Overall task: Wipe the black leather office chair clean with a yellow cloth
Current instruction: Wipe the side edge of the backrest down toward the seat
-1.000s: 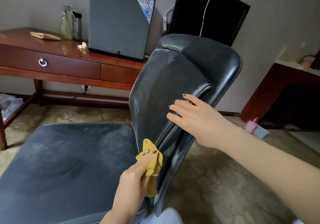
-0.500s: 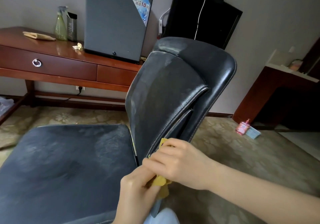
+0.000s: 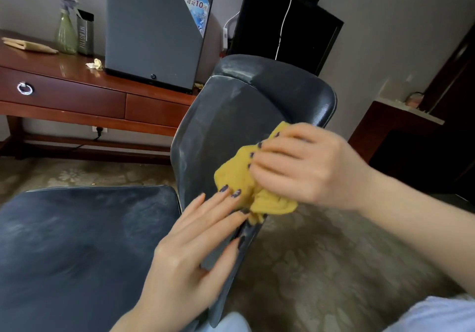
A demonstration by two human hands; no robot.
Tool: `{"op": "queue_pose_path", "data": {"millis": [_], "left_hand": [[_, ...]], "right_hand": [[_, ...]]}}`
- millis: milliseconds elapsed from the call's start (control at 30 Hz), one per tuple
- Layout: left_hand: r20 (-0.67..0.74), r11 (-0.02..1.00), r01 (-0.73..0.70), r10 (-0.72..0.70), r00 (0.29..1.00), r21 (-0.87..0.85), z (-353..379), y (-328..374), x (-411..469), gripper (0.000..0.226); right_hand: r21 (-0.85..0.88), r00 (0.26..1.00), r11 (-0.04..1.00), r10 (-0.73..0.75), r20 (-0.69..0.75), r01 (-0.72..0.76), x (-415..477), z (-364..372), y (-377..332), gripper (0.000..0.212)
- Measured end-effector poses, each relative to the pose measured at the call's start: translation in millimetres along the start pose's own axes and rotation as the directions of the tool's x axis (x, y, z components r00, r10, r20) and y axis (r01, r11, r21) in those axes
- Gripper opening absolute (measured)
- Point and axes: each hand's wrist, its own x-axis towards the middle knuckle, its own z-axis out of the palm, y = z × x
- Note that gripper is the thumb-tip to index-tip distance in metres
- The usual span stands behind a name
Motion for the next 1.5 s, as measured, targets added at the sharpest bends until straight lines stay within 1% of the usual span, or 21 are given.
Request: {"op": "queue_pose_path", "data": {"millis": [100, 167, 233, 300, 367, 400, 467, 600, 733, 900, 967, 1067, 1133, 1233, 1400, 1500], "left_hand": [[0.094, 0.989, 0.146, -0.148, 0.984, 0.028, -2, -12, -6, 0.034], [0.188, 0.961, 0.253, -0.270, 0.945, 0.107, 0, -17, -5, 0.042], [0.298, 0.921, 0.354, -0.388, 0.872, 0.162, 6, -21, -4, 0.062], [0.407, 0.857, 0.468, -0.514, 0.755, 0.214, 12, -27, -6, 0.078], [0.480, 0.814, 0.527, -0.573, 0.664, 0.243, 16, -33, -7, 0.084], [0.507, 0.799, 0.546, -0.589, 0.629, 0.251, 18, -35, -8, 0.085], [0.547, 0.785, 0.558, -0.602, 0.582, 0.269, 22, -40, -12, 0.088], [0.565, 0.807, 0.509, -0.581, 0.586, 0.301, 29, -45, -19, 0.092], [0.584, 0.815, 0.419, -0.580, 0.568, 0.401, 30, -42, -17, 0.091], [0.597, 0.816, 0.444, -0.575, 0.560, 0.370, 26, -44, -15, 0.091], [0.604, 0.808, 0.470, -0.581, 0.545, 0.354, 24, -45, -14, 0.088], [0.613, 0.796, 0.489, -0.595, 0.520, 0.357, 24, -46, -15, 0.087], [0.604, 0.788, 0.498, -0.605, 0.519, 0.363, 25, -45, -16, 0.088], [0.586, 0.785, 0.508, -0.610, 0.534, 0.355, 27, -44, -17, 0.089], [0.589, 0.799, 0.525, -0.584, 0.559, 0.293, 26, -49, -19, 0.090], [0.584, 0.804, 0.531, -0.574, 0.574, 0.269, 25, -51, -20, 0.090]], "right_hand": [[-0.084, 0.992, 0.996, 0.041, 0.116, -0.031, -19, 1, 17, 0.021], [-0.070, 0.981, 0.997, 0.046, 0.187, -0.033, -32, 6, 12, 0.024], [-0.016, 0.966, 0.997, 0.074, 0.246, -0.072, -45, 13, -1, 0.027], [0.014, 0.943, 0.989, 0.135, 0.306, -0.146, -56, 21, -18, 0.031], [0.012, 0.919, 0.975, 0.206, 0.337, -0.223, -62, 31, -33, 0.034], [0.014, 0.912, 0.967, 0.235, 0.336, -0.254, -62, 35, -39, 0.031], [0.027, 0.907, 0.955, 0.270, 0.324, -0.295, -62, 43, -48, 0.024], [0.064, 0.909, 0.954, 0.257, 0.327, -0.293, -63, 54, -65, 0.027], [0.070, 0.894, 0.950, 0.258, 0.366, -0.303, -64, 61, -80, 0.027], [0.096, 0.855, 0.973, 0.134, 0.501, -0.209, -67, 72, -119, 0.034], [0.047, 0.825, 0.983, 0.123, 0.552, -0.178, -70, 78, -133, 0.034], [-0.004, 0.805, 0.985, 0.145, 0.576, -0.175, -72, 85, -142, 0.025], [0.019, 0.808, 0.990, 0.104, 0.580, -0.141, -73, 88, -144, 0.022], [0.032, 0.833, 0.995, 0.061, 0.551, -0.094, -73, 92, -145, 0.022], [0.045, 0.906, 0.989, 0.108, 0.410, -0.138, -70, 93, -139, 0.022], [0.058, 0.933, 0.984, 0.139, 0.333, -0.167, -71, 86, -122, 0.023]]}}
